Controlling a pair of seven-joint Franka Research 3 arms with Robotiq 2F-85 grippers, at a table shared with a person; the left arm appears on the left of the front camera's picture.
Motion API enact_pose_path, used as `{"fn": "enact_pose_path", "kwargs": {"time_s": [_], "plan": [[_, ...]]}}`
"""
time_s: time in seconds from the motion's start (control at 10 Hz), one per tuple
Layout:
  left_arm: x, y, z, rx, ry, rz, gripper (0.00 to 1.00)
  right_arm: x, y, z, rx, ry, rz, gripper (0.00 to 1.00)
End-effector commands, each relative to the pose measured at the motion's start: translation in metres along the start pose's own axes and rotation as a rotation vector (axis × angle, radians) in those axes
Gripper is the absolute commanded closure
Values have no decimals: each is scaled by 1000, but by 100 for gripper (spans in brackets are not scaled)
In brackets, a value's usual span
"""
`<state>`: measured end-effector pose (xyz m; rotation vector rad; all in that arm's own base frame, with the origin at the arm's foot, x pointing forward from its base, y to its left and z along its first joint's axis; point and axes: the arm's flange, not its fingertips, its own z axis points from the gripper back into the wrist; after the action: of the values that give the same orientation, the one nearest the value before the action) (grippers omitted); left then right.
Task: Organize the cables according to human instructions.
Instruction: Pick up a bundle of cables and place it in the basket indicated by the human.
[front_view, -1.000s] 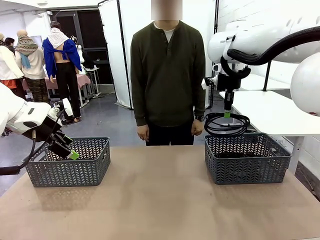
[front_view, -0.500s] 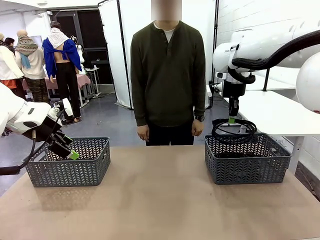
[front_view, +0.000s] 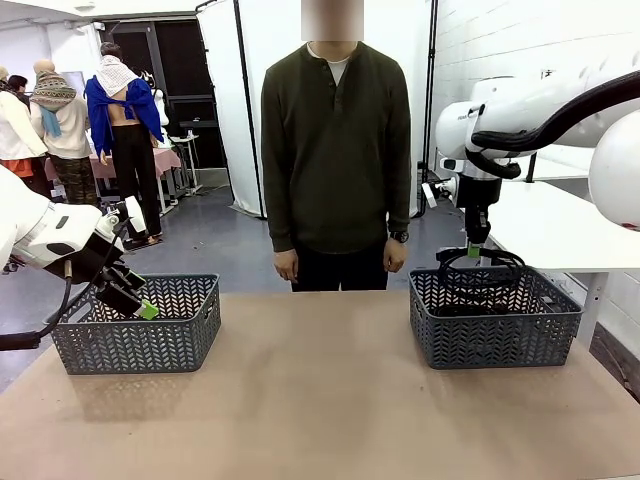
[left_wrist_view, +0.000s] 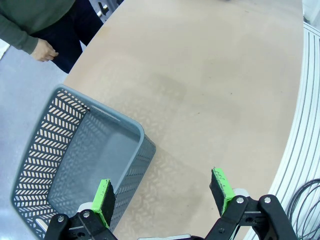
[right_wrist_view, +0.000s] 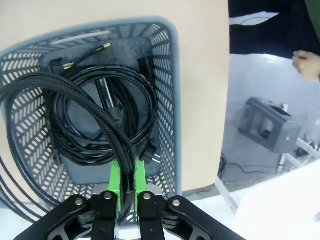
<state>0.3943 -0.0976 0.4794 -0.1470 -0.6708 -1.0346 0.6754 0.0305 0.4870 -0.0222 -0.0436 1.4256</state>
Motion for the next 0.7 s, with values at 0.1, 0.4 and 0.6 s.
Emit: {"fn": "enact_pose_path", "kwargs": {"time_s": [0.1,0.4,0.6], "plan": [[-4,-1,-1,-8,-7,8,0,-3,-25,-7,-40,19,69,100],[-4,-1,-1,-8,-7,8,0,0,-31,-8,-45,29,91,100],[-4,-1,-1,-8,-7,8,0,3,-31,-9,-30,31,94,100]]}}
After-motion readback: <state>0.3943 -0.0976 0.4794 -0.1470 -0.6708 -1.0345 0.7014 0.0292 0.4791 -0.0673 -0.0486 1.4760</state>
